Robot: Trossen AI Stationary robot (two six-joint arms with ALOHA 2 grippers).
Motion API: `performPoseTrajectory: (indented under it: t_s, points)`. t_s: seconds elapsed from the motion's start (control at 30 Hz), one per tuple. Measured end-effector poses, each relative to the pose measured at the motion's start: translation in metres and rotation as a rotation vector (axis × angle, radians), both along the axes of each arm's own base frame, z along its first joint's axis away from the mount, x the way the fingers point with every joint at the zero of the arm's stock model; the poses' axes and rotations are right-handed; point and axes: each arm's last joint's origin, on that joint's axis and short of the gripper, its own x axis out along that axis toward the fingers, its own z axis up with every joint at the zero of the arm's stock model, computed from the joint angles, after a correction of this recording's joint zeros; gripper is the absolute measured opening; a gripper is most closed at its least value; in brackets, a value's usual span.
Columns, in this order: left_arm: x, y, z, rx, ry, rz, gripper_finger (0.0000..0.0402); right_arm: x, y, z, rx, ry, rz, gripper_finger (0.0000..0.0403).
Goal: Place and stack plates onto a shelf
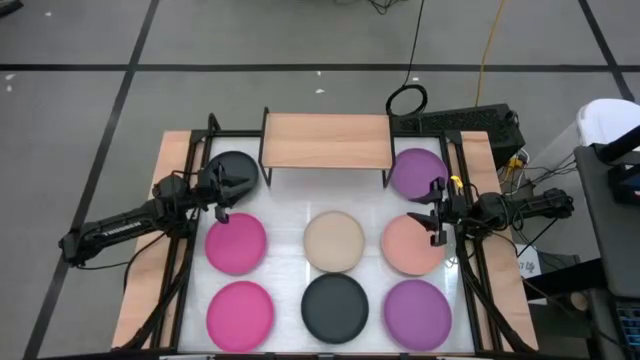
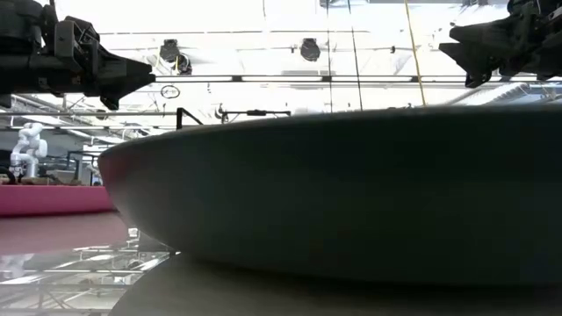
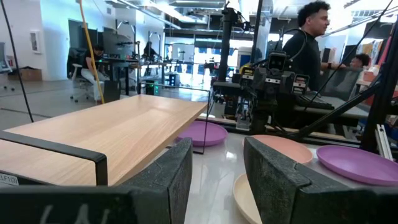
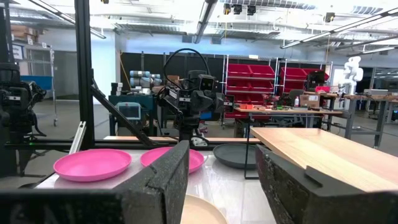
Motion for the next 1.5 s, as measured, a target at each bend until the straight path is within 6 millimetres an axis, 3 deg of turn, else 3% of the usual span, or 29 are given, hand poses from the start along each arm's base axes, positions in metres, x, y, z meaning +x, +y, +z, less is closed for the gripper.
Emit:
performPoseTrajectory:
  t_s: [0.5, 1.03, 1.2, 1.33, 1.5]
  points:
    - [0.0, 0.0, 0.0, 0.0, 0.0, 0.0, 0.0149, 0.0, 0.0, 0.001, 0.002, -0.006, 0.0, 0.0164]
    - [0.0, 0.0, 0.0, 0.0, 0.0, 0.0, 0.0149, -0.009, -0.002, 0.025, 0.107, -0.271, 0.017, 0.0164]
    - [0.0, 0.0, 0.0, 0.0, 0.0, 0.0, 0.0149, -0.001, 0.0, 0.019, 0.079, -0.169, 0.016, 0.0164]
    - [0.0, 0.0, 0.0, 0.0, 0.0, 0.0, 0.0149, 0.007, 0.002, 0.03, 0.026, -0.121, 0.003, 0.0164]
    - [0.0, 0.0, 0.0, 0.0, 0.0, 0.0, 0.0149, 0.028, 0.006, 0.041, -0.046, 0.077, -0.002, 0.0164]
